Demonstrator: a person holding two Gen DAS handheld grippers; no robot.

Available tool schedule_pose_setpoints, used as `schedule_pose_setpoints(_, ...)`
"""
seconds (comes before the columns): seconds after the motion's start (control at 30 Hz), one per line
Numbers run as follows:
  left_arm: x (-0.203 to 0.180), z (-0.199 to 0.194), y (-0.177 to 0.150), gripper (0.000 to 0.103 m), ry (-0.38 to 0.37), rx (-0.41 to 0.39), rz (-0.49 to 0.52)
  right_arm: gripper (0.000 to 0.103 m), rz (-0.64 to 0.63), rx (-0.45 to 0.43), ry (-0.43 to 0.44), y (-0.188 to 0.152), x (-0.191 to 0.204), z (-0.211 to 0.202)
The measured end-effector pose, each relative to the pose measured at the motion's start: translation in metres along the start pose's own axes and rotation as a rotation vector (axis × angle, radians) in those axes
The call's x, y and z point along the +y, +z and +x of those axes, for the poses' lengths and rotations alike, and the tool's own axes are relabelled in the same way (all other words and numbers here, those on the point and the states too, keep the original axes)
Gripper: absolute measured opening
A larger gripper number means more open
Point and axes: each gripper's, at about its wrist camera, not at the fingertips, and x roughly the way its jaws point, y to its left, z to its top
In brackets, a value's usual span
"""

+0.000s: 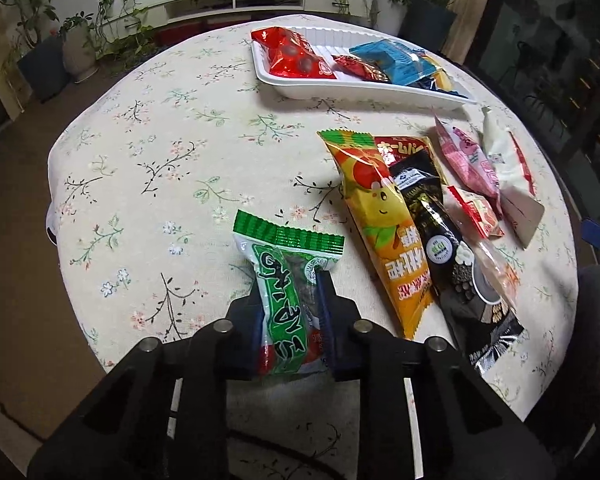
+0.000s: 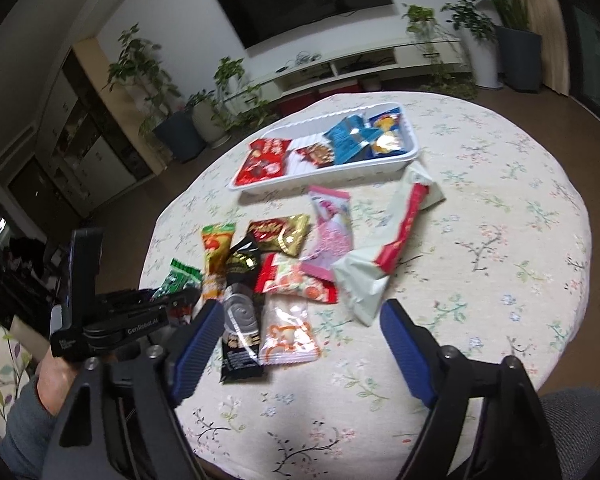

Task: Organize snacks
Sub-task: 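Grasp the green wafer packet with the left gripper while the right grasps the black coffee packet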

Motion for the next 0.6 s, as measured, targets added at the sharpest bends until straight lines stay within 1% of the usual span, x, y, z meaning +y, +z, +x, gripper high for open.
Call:
schedule_pose_setpoints(0.07,0.001,-0.002,-0.003,0.020,-0.018,-0.003,-0.008,0.070,-0.029,0.021,0.009,0.000,0.008,0.005)
schedule_pose_setpoints(0.13,0.003,-0.005,-0.005,0.020,-0.037,-0.008,-0.018,0.066,-0.067,0.046,0.016,0.002,0.018,0.011)
schedule_pose_setpoints(0.2,0.005,-0.009,-0.007,0.020,-0.054,-0.018,-0.032,0.064,-0.101,0.073,0.022,0.003,0.029,0.019)
schedule_pose_setpoints(0.27,0.007,-0.014,-0.009,0.020,-0.067,-0.026,-0.047,0.054,-0.134,0.106,0.033,0.005,0.039,0.028)
schedule_pose_setpoints(0.37,0.011,-0.018,-0.011,0.020,-0.077,-0.031,-0.058,0.044,-0.188,0.152,0.038,0.006,0.055,0.044)
schedule_pose_setpoints(0.47,0.013,-0.021,-0.014,0.020,-0.085,-0.036,-0.066,0.042,-0.216,0.194,0.028,0.007,0.066,0.061)
schedule_pose_setpoints(0.6,0.016,-0.022,-0.017,0.020,-0.097,-0.037,-0.076,0.041,-0.238,0.235,0.013,0.007,0.073,0.079)
